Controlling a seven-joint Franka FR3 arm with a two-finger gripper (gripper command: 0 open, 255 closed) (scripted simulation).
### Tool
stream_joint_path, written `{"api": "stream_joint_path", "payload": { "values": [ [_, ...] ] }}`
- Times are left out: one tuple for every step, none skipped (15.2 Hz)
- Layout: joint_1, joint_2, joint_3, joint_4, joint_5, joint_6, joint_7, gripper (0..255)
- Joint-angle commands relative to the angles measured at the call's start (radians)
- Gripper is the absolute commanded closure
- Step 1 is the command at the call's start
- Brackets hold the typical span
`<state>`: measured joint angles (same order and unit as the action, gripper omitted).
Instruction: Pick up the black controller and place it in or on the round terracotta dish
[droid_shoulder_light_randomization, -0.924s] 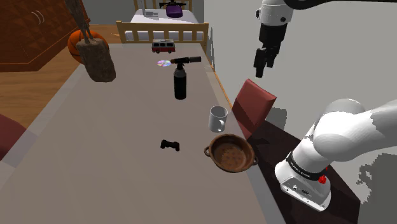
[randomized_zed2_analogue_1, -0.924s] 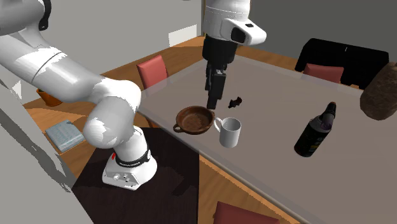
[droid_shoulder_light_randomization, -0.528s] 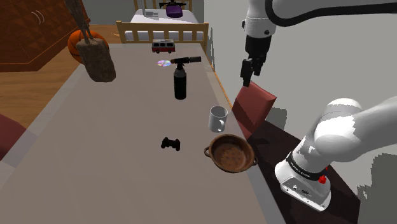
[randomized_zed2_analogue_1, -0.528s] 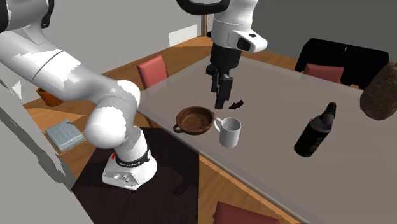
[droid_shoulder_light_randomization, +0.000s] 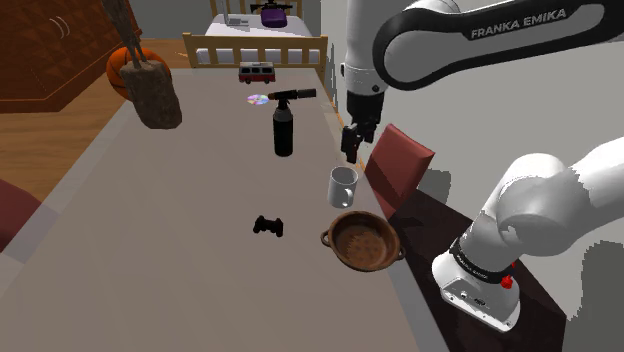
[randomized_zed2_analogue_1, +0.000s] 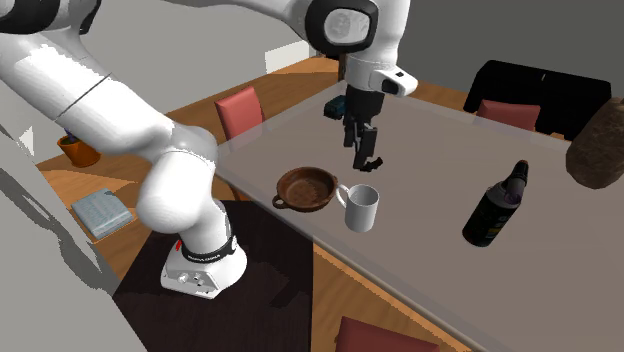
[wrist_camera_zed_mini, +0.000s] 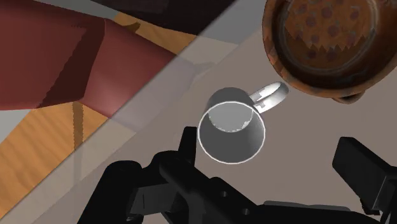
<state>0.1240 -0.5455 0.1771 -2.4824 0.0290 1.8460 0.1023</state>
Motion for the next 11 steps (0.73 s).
{"api": "stream_joint_path", "payload": {
  "values": [
    [0.016, 0.050, 0.031, -0.002, 0.009, 0.060, 0.024, 0],
    [0.022, 0.077, 0.047, 0.002, 0.011, 0.088, 0.036, 0],
    [0.028, 0.105, 0.062, 0.006, 0.012, 0.115, 0.048, 0],
    [0.034, 0.134, 0.077, 0.012, 0.012, 0.141, 0.061, 0],
    [0.039, 0.164, 0.093, 0.019, 0.010, 0.167, 0.074, 0],
    [0.044, 0.194, 0.108, 0.027, 0.007, 0.192, 0.088, 0],
    [0.049, 0.226, 0.123, 0.036, 0.002, 0.217, 0.102, 0],
    [0.054, 0.258, 0.137, 0.046, -0.004, 0.241, 0.117, 0],
    [0.058, 0.291, 0.152, 0.058, -0.012, 0.264, 0.133, 0],
    [0.061, 0.324, 0.166, 0.071, -0.022, 0.287, 0.149, 0],
    [0.065, 0.358, 0.180, 0.085, -0.034, 0.308, 0.167, 0]
  ]
}}
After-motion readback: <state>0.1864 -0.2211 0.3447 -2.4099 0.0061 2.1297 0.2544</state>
